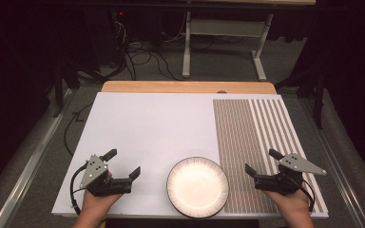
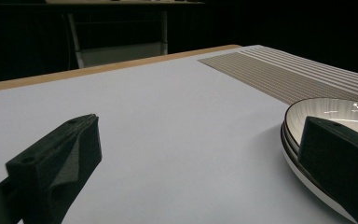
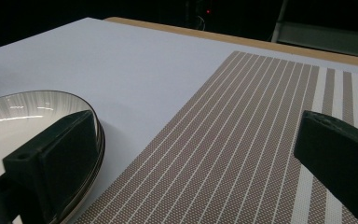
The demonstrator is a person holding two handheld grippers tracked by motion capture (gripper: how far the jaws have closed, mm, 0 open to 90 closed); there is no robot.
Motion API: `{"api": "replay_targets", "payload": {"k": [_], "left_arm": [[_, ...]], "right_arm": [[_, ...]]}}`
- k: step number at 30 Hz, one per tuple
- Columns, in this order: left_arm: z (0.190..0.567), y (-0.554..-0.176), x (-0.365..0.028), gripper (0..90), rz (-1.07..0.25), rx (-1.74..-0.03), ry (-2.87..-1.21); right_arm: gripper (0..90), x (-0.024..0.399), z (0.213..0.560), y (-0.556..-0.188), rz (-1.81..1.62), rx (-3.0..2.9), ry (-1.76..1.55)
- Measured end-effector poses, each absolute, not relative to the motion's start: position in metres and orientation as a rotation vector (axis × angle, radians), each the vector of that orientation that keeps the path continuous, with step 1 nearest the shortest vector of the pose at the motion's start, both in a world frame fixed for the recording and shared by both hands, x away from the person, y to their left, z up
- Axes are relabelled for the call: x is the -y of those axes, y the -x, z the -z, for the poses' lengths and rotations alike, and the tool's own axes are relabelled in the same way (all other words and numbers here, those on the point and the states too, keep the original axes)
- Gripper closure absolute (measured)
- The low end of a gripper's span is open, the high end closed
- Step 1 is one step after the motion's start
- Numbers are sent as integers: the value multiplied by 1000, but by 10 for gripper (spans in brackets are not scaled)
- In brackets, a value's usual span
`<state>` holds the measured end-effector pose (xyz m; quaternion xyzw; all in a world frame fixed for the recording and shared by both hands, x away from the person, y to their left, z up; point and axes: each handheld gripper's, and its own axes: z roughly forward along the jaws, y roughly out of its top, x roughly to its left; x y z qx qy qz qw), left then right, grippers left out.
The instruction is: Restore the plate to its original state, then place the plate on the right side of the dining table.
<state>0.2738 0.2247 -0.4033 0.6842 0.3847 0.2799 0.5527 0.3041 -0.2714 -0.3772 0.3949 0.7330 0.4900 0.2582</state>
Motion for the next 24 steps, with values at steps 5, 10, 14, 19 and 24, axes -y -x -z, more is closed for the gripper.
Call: {"api": "replay_targets", "payload": {"k": [5, 10, 14, 19, 24], "left_arm": [[403, -274, -219, 2, -664, -898, -1637], [404, -273, -218, 2, -652, -895, -1634], [404, -273, -218, 2, -645, -896, -1630], [403, -273, -218, 2, -646, -892, -1632], [400, -272, -217, 2, -664, -876, -1637]], "right_arm": [[5, 269, 375, -299, -1344, -1995, -1032], [51, 267, 373, -298, -1339, -2010, -1014], [160, 263, 372, -295, -1315, -2020, -987], [284, 259, 373, -294, -1314, -2053, -981], [520, 255, 373, -290, -1311, -2119, -936]]}}
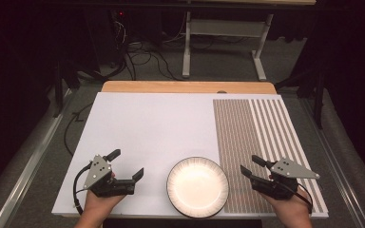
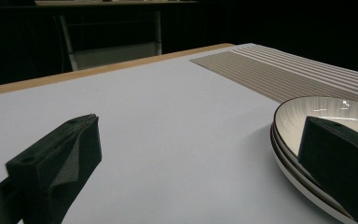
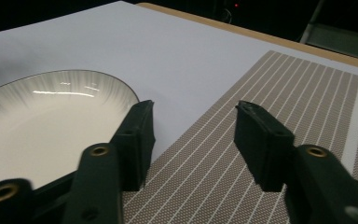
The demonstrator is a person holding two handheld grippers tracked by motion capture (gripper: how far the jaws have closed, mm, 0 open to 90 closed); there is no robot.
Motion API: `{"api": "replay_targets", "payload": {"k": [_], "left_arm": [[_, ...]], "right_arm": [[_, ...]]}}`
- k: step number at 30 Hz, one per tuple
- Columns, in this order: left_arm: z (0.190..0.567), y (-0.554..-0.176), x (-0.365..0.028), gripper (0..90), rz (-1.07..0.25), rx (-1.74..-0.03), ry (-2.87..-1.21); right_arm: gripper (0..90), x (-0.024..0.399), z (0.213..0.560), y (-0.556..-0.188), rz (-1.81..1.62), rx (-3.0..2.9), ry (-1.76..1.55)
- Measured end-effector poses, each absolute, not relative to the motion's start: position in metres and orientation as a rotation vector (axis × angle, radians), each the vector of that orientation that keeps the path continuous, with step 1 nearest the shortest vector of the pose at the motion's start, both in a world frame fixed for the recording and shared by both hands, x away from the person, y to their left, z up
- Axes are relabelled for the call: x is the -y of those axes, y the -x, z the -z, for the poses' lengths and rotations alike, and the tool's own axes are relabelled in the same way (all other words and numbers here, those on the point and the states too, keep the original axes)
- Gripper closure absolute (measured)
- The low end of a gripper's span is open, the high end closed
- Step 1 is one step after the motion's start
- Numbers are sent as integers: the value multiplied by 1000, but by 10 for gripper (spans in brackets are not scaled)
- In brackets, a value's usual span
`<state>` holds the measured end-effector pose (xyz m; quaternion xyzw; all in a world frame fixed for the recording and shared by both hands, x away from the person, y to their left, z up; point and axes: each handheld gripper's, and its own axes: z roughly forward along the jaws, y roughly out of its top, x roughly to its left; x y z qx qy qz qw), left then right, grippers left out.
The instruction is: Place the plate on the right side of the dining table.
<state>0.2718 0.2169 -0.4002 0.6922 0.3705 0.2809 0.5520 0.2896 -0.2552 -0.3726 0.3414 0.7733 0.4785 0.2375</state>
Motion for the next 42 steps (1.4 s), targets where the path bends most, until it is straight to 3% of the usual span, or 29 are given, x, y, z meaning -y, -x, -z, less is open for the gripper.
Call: {"api": "replay_targets", "payload": {"k": [10, 12, 42], "left_arm": [[400, -272, -214, 2, -664, -872, -1646], [401, -272, -214, 2, -663, -872, -1646], [400, -272, -214, 2, -658, -868, -1649]], "right_arm": [[879, 241, 378, -287, -1283, -2303, -870], [900, 239, 379, -286, -1280, -2324, -860], [900, 218, 390, -283, -1094, -2541, -745]]}}
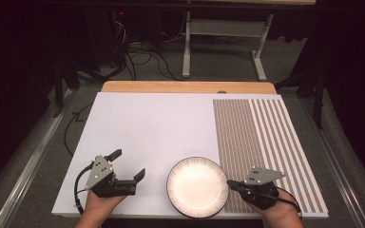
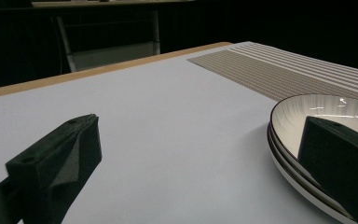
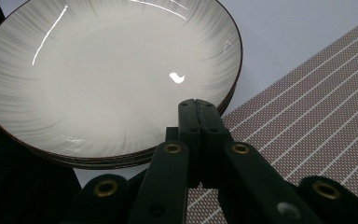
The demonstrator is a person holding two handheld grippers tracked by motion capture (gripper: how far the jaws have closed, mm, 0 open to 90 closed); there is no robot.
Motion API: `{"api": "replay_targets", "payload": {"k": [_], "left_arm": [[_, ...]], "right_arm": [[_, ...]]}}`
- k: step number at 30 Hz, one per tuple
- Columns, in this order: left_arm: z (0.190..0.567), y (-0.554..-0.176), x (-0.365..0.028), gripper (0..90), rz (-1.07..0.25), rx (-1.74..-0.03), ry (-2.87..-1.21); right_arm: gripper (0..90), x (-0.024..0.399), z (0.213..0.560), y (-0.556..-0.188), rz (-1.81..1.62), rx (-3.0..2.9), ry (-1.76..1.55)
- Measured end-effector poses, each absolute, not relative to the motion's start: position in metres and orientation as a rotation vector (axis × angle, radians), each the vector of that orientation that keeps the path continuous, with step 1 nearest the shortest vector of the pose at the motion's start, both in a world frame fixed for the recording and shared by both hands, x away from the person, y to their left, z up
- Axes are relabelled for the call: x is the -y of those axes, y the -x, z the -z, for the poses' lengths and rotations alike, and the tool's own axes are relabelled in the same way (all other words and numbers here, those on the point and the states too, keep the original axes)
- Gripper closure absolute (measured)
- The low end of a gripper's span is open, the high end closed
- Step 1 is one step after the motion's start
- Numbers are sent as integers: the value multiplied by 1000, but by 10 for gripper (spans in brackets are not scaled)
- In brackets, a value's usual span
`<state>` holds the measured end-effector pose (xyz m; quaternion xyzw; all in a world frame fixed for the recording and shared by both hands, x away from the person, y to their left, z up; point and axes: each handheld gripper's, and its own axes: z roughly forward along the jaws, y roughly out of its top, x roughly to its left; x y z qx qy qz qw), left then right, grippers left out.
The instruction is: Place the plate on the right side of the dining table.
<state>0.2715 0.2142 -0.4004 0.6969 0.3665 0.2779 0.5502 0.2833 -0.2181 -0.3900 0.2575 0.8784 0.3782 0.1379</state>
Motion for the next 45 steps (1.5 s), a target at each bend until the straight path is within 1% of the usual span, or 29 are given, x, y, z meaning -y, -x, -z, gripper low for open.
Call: {"api": "replay_targets", "payload": {"k": [31, 45], "left_arm": [[401, -272, -215, 2, -651, -877, -1643], [400, -271, -216, 2, -653, -878, -1636]], "right_arm": [[900, 211, 391, -282, -1071, -2557, -714], [900, 198, 394, -280, -1086, -2580, -677]]}}
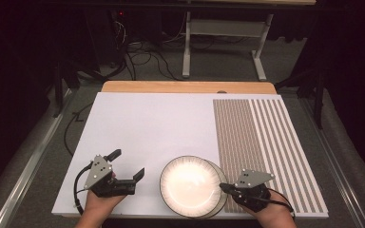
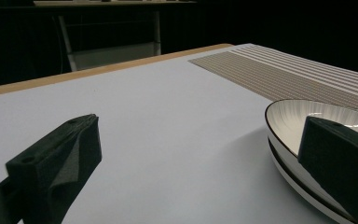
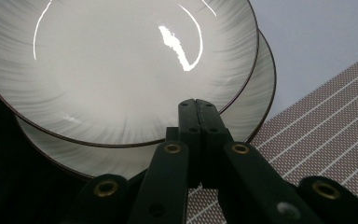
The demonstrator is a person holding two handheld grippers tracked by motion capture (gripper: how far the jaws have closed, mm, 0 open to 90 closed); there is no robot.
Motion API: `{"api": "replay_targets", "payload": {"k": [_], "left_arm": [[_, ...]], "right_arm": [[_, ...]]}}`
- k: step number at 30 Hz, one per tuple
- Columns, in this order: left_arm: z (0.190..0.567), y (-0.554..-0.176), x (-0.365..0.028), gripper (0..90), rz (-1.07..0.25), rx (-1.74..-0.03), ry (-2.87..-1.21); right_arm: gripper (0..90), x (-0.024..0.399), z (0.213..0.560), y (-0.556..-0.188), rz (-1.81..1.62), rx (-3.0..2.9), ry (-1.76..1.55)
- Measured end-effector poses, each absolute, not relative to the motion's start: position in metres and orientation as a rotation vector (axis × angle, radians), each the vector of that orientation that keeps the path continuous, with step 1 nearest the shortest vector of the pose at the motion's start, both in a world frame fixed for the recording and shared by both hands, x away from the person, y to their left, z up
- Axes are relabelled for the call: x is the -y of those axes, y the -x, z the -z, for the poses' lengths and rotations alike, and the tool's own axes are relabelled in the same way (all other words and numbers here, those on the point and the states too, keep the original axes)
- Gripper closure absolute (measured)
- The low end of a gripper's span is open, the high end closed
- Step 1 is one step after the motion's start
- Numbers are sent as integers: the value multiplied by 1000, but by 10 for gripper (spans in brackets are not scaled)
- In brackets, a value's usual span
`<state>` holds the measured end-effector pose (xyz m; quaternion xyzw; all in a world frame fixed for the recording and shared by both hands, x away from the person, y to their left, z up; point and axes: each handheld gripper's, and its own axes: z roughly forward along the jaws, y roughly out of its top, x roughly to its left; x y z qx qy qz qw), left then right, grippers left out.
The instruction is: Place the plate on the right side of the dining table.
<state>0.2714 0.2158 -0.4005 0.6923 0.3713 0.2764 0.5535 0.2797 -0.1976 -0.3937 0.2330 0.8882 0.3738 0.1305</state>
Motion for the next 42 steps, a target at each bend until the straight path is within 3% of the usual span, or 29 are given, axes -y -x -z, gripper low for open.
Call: {"api": "replay_targets", "payload": {"k": [42], "left_arm": [[400, -272, -215, 2, -645, -875, -1634]], "right_arm": [[900, 182, 399, -279, -1090, -2628, -643]]}}
